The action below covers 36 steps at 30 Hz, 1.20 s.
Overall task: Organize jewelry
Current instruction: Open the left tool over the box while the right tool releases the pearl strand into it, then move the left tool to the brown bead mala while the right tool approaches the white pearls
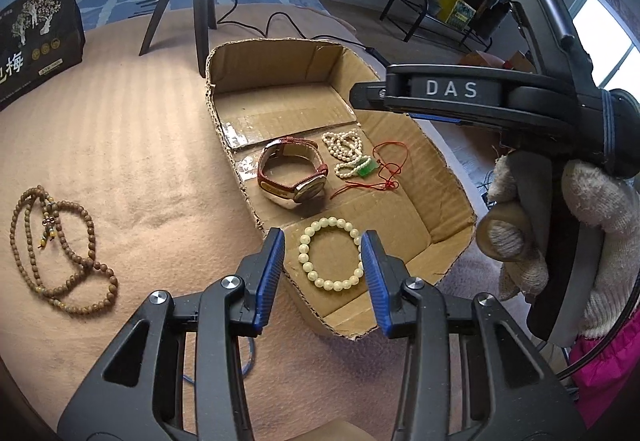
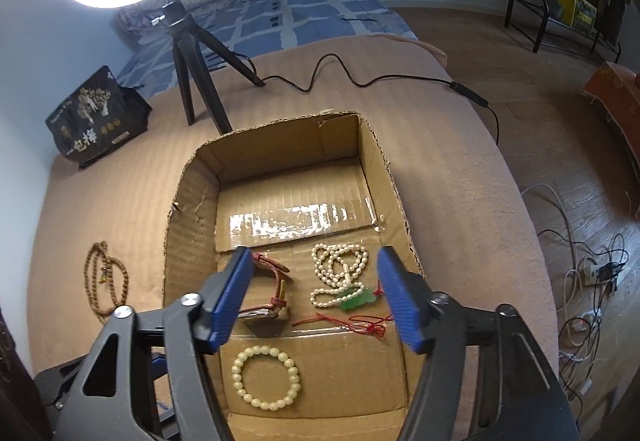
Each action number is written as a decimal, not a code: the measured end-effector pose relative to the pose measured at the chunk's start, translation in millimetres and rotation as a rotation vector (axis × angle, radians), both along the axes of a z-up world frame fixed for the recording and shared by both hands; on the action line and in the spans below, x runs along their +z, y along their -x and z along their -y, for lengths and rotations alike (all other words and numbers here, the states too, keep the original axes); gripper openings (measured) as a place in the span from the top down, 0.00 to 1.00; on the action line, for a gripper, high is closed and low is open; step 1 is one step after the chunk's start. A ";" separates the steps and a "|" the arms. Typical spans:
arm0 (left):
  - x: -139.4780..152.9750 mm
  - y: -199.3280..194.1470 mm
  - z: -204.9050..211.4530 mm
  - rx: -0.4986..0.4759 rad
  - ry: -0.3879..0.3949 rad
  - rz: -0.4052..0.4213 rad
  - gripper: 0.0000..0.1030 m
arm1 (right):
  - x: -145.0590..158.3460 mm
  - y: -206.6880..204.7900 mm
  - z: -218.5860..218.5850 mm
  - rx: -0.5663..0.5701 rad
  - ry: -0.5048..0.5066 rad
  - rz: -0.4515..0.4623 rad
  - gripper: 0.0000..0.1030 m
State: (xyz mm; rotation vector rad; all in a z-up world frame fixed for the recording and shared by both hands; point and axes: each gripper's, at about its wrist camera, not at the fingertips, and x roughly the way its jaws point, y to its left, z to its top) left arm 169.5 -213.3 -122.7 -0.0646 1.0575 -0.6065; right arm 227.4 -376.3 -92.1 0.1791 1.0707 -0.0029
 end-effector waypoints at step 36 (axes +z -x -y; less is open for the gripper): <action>35.8 -1.3 -203.9 0.215 0.147 -0.072 0.34 | 45.4 80.2 -88.1 0.218 0.017 0.237 0.22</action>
